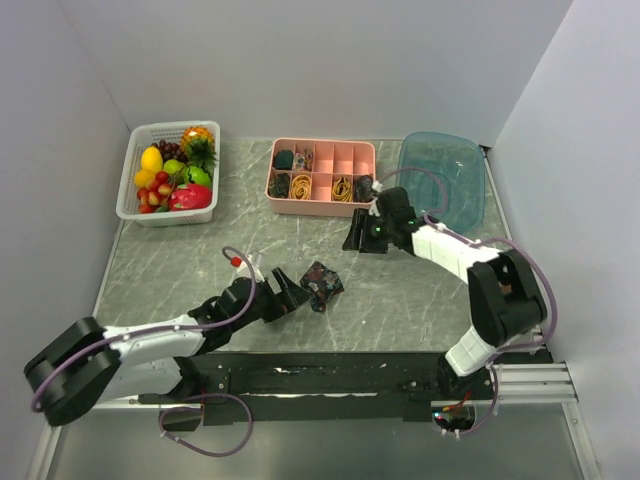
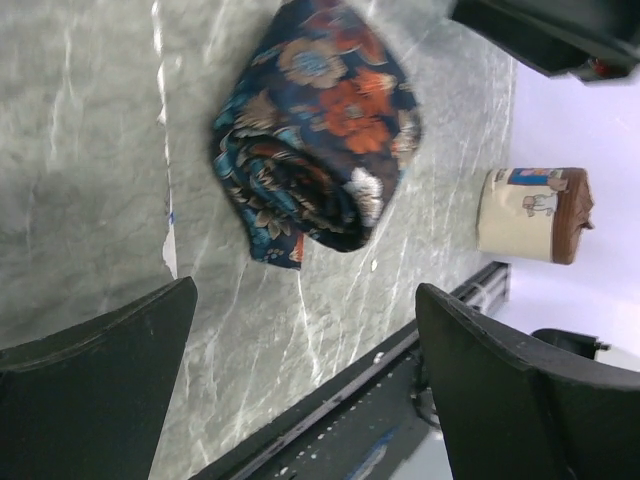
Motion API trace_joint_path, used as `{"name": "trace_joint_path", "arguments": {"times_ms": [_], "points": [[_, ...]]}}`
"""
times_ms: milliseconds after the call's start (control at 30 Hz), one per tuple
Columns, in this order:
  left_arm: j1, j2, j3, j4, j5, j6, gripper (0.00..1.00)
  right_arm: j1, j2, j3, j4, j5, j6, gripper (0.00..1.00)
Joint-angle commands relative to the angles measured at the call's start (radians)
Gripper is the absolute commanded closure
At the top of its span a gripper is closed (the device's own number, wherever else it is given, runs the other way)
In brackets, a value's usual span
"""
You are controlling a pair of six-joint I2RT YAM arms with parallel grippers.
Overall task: Roll the ties
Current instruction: Roll the tie at the center of the board.
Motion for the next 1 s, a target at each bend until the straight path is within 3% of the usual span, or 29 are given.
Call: {"name": "trace_joint_path", "arguments": {"times_ms": [0,33,133,633,700,867,967], "points": [[0.023,0.118,-0.040,0.275,0.111,-0.136,0.03,-0.014,-0.116,-0.082,0.169,-0.117,0.013,0.20],[0.023,0.141,-0.047,0.314,0.113,-0.168,0.03,-0.012,-0.118,-0.093,0.181,-0.137,0.012,0.09],[0.024,0.223,-0.057,0.405,0.126,-0.220,0.04,-0.014,-0.099,-0.100,0.190,-0.184,0.001,0.01],[0.027,0.372,0.017,0.372,-0.002,-0.262,0.01,0.049,0.049,-0.113,0.229,-0.289,-0.010,0.01],[0.030,0.413,0.020,0.394,-0.004,-0.265,0.05,0.054,0.065,-0.111,0.226,-0.289,-0.008,0.02],[0.038,0.482,0.025,0.451,-0.015,-0.274,0.14,0.055,0.086,-0.117,0.230,-0.290,0.000,0.09],[0.040,0.519,0.023,0.471,-0.036,-0.274,0.17,0.057,0.092,-0.128,0.256,-0.298,0.007,0.19]]}}
